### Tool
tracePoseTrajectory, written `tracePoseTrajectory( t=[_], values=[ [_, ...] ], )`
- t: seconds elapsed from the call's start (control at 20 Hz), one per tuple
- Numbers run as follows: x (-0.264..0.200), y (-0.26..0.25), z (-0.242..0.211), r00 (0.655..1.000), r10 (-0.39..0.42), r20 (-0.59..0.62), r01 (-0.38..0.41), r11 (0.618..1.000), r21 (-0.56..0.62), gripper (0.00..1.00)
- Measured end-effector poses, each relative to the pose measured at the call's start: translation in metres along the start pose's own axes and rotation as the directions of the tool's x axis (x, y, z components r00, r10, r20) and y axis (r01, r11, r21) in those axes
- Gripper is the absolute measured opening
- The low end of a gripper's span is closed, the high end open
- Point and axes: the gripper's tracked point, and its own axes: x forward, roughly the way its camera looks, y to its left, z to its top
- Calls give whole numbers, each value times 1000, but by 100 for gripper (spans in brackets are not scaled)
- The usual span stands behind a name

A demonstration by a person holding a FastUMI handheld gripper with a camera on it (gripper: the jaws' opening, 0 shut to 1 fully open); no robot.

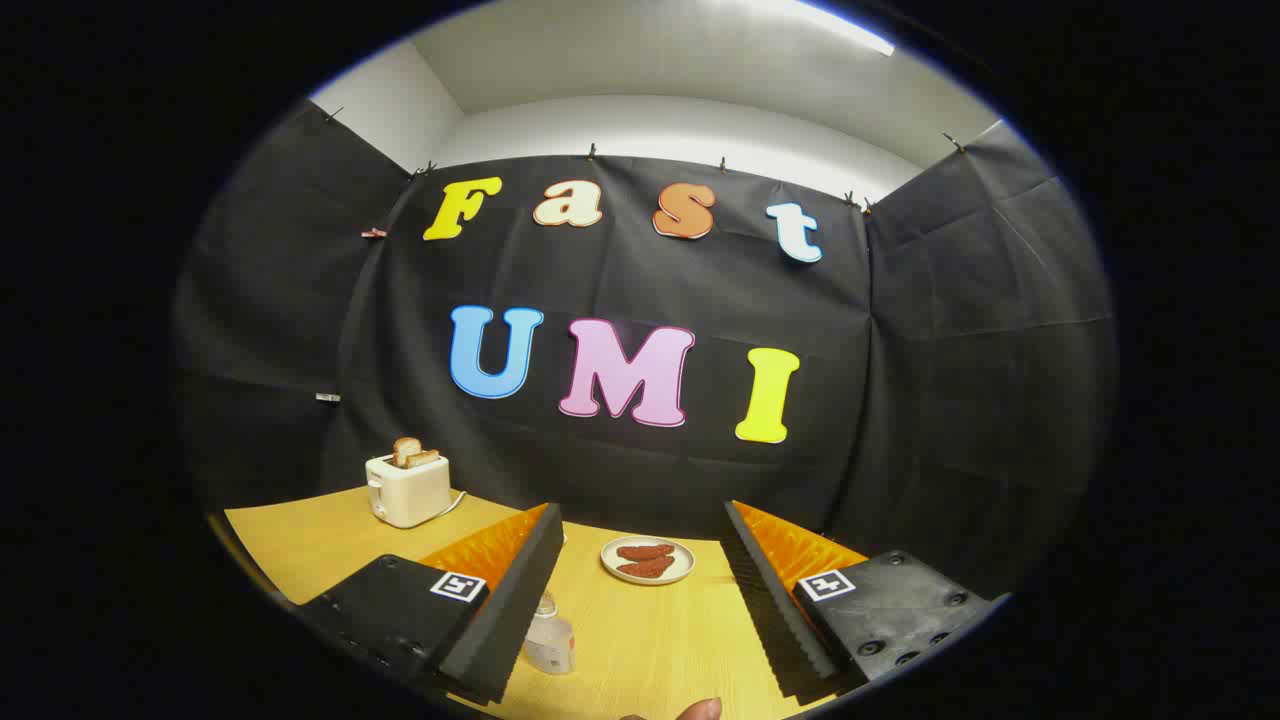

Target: Take the bottle from table, then pour the juice into the cup, finally place the bottle on the coaster

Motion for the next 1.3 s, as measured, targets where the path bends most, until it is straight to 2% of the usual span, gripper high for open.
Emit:
tracePoseTrajectory(
  t=[0.75,1.3],
  values=[
    [-2,12,2,999,39,17,-38,999,-28,97],
    [-12,17,1,998,55,27,-56,998,19,97]
  ],
)
